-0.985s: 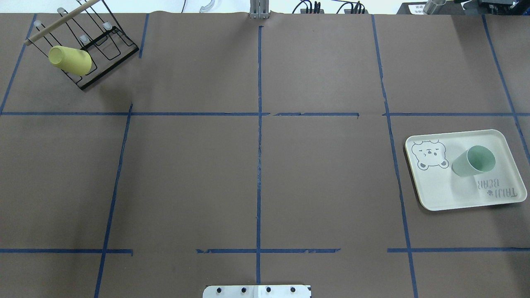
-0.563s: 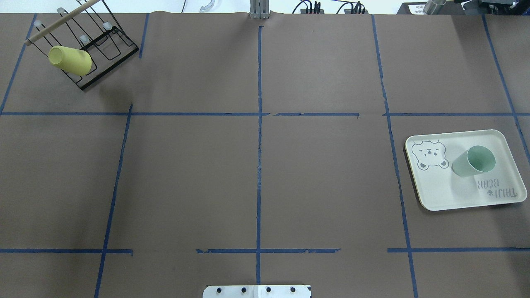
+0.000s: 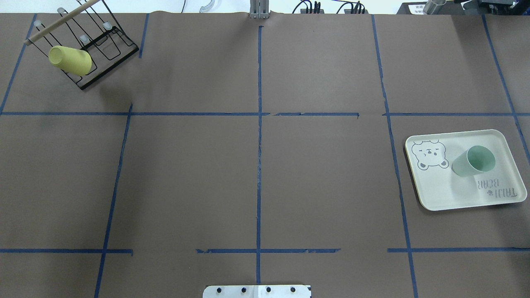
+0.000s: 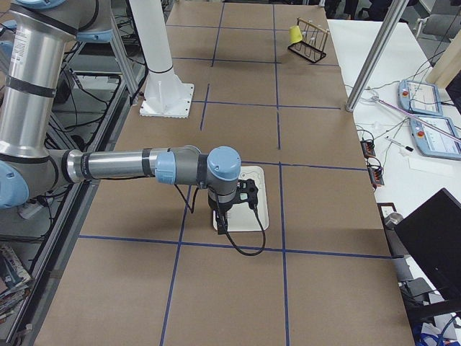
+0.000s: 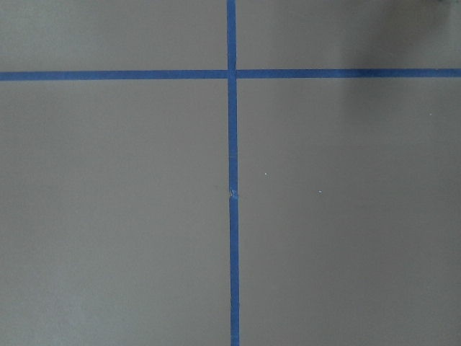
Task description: Left arm grabs green cup and hands to right arm on tray
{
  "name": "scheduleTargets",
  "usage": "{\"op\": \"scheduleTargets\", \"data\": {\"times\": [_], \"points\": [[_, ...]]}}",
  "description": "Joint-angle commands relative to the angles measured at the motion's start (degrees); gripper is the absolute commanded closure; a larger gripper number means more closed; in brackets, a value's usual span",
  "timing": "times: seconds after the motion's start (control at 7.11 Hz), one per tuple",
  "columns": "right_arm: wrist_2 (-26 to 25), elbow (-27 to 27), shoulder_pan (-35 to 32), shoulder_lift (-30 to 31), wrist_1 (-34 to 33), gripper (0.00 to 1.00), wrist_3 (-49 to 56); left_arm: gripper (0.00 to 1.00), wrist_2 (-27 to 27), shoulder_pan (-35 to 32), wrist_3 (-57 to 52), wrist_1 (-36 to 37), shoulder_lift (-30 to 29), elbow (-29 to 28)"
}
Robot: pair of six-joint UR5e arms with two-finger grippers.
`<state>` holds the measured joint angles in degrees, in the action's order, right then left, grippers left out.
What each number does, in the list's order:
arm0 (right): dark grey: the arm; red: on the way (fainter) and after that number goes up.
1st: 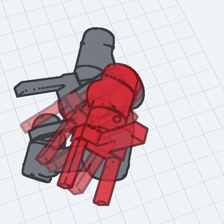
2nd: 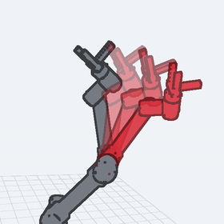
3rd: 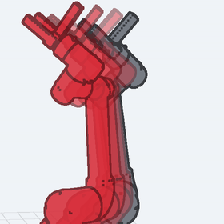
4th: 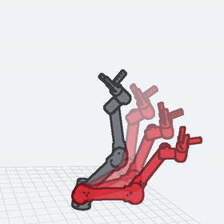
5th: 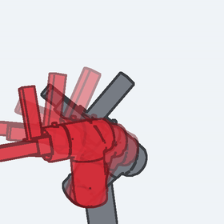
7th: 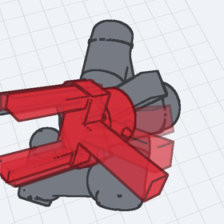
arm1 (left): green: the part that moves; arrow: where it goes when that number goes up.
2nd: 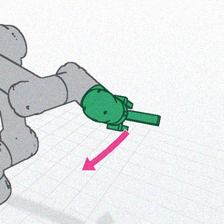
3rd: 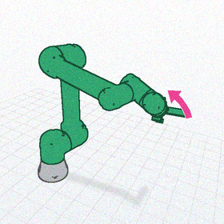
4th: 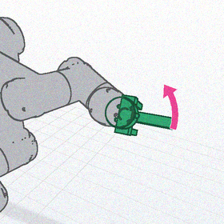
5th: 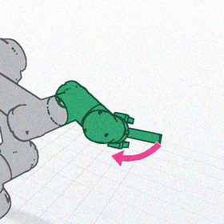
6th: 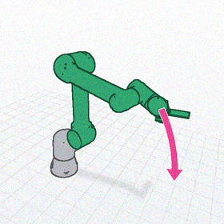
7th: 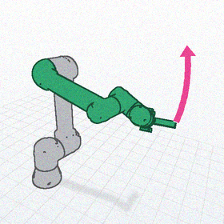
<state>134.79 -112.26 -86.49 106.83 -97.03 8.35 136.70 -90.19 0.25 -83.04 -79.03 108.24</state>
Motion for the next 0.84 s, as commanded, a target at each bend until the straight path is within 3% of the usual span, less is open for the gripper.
{"op": "scheduleTargets", "data": {"times": [0.0, 0.7], "points": [[0.03, 0.54, 0.00, -0.13, -0.09, 0.00, -0.70, 0.00, -1.60, 0.10, -0.43, -0.63, -0.07, 0.73], [-1.28, 2.66, -0.09, -1.00, -0.01, 0.00, -0.96, 0.00, -2.93, 0.10, -2.54, -2.05, 0.02, 0.83]]}}
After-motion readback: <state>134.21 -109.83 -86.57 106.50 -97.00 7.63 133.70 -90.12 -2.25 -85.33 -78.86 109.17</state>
